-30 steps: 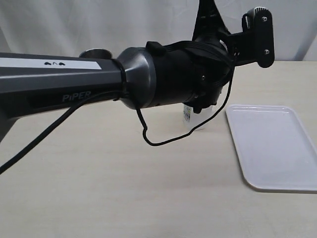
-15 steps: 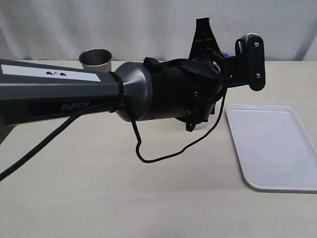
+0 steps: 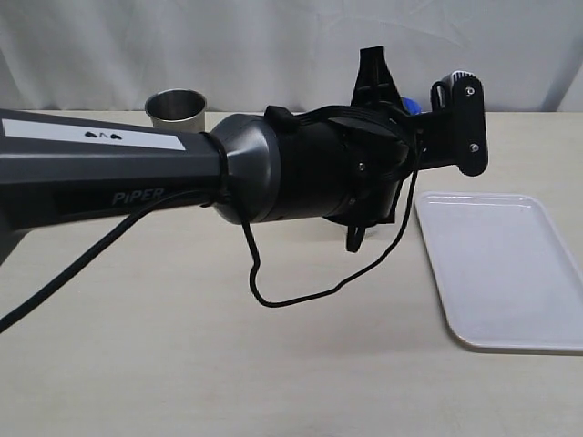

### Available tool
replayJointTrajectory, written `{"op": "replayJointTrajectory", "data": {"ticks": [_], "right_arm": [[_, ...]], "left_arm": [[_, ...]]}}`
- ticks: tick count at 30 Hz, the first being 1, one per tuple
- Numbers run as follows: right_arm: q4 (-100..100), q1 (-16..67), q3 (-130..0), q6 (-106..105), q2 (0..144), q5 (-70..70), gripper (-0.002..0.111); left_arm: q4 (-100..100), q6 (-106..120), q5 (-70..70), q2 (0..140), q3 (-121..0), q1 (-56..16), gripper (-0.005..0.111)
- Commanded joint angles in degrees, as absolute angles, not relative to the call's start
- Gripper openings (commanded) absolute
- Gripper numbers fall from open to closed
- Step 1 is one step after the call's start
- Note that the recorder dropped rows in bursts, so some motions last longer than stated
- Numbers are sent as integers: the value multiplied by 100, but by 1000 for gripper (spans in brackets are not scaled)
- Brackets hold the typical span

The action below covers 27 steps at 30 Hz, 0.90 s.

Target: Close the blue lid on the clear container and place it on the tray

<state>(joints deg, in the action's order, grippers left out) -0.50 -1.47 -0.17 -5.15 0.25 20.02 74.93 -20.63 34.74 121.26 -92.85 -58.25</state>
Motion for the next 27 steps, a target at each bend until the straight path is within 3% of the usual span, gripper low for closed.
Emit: {"op": "replayJointTrajectory", "data": {"ticks": [1, 27], "right_arm": [[-85, -185, 0, -512, 0, 1980, 4], [-85, -185, 0, -512, 0, 1980, 4]], "left_arm": [[7183, -1907, 3480, 12054, -9263, -5865, 0], [7184, -1348, 3709, 12054, -9263, -6060, 0]]}}
